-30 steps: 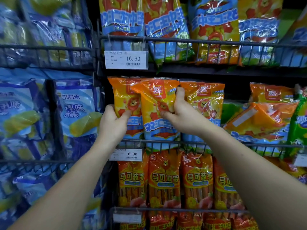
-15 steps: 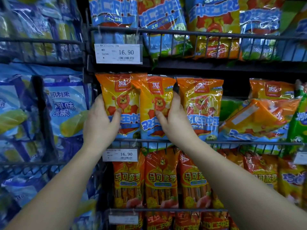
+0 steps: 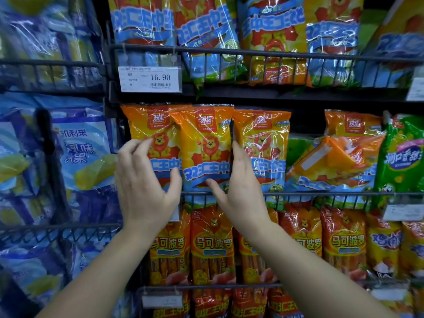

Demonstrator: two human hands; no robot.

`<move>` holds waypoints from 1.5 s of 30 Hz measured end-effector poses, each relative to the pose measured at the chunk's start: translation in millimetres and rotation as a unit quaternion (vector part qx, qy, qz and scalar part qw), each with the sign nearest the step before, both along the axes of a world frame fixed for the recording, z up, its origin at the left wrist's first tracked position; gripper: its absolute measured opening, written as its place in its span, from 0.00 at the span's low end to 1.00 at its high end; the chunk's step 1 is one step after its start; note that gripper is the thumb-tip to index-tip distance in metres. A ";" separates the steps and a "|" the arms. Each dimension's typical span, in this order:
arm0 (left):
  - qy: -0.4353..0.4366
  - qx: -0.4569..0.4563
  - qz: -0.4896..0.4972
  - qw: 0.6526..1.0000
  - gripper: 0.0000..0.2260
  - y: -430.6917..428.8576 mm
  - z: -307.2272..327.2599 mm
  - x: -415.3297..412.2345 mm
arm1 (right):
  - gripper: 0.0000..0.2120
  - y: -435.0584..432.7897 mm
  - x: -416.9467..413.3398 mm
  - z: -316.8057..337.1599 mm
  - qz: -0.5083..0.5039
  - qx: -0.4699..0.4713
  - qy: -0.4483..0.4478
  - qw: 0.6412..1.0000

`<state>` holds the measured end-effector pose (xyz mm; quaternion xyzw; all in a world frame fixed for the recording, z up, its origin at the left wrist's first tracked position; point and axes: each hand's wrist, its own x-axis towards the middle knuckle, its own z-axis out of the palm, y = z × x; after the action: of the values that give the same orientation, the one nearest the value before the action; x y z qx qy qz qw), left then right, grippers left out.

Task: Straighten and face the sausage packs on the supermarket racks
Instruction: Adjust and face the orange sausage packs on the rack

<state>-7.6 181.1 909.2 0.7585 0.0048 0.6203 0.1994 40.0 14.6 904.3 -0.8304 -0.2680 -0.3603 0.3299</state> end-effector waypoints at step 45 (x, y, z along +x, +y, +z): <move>0.194 -0.121 -0.078 0.970 0.53 -160.6 26.1 64.5 | 0.42 -219.8 45.0 7.2 0.125 0.200 0.139 0.962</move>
<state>56.9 20.6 935.3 0.8328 0.0588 0.4388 0.3325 85.0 -205.2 911.5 -0.7496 -0.2434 -0.2435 0.5653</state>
